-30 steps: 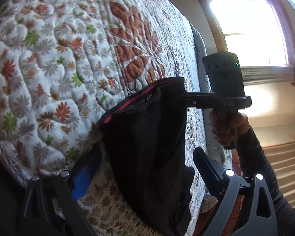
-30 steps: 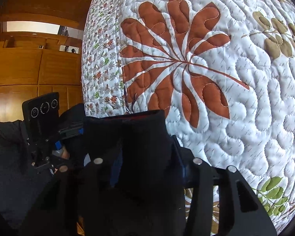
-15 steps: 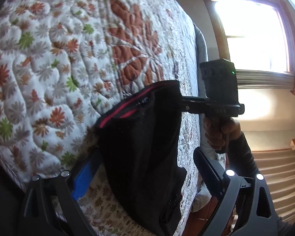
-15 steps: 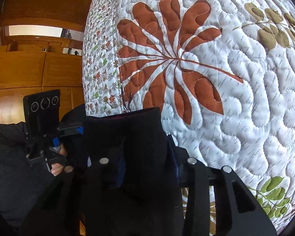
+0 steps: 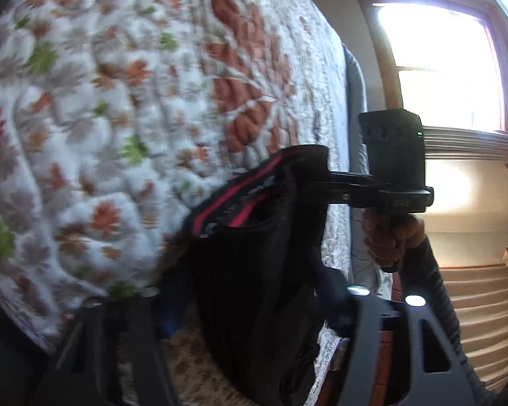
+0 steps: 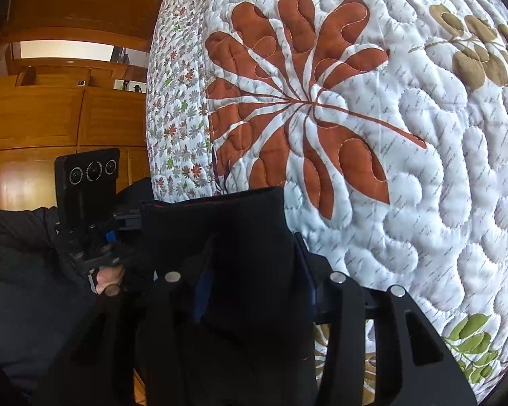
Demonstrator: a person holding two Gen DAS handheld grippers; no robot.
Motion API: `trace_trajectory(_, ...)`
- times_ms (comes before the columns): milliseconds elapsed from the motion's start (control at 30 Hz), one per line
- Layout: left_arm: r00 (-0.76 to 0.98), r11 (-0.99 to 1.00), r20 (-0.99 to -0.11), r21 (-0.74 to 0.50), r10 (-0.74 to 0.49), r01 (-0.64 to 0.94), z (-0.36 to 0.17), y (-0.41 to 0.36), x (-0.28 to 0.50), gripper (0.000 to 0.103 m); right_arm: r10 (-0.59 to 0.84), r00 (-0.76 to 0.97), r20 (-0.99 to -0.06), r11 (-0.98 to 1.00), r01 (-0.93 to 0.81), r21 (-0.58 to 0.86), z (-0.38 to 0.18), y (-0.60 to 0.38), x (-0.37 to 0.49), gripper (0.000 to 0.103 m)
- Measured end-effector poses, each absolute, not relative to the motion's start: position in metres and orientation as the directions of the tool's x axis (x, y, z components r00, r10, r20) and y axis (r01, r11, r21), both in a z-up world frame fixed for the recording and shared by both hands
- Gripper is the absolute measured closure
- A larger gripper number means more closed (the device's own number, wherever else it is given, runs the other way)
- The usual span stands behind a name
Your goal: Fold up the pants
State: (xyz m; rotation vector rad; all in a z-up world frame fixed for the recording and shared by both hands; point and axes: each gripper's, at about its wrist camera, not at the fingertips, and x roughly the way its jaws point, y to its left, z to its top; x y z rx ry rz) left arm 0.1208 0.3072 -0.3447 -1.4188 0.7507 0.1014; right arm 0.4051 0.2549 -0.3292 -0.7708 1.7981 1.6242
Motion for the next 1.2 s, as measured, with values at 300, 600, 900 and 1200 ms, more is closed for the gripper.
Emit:
trace_trajectory(300, 0.784, 0.274, -0.508, -0.859, -0.358, -0.432, -0.311, 0.309, 0.102, 0.073, 0.008, -0.603, -0.798, 0.065, -0.796, 0.602, -0.288, 0.244, 0.397, 0.070)
trace_trajectory(600, 0.782, 0.484, -0.525, -0.809, -0.337, -0.334, -0.216, 0.268, 0.103, 0.076, 0.104, -0.433, -0.895, 0.050, -0.897, 0.439, -0.188, 0.199, 0.378, 0.071)
trace_trajectory(900, 0.760, 0.664, -0.562, -0.709, -0.325, -0.240, -0.138, 0.206, 0.113, 0.076, 0.205, -0.290, -0.935, 0.086, -0.946, 0.313, -0.115, 0.133, 0.354, 0.072)
trace_trajectory(1200, 0.757, 0.752, -0.559, -0.644, -0.337, -0.141, -0.092, 0.155, 0.116, 0.077, 0.308, -0.125, -0.943, 0.171, -0.968, 0.185, -0.058, 0.065, 0.328, 0.072)
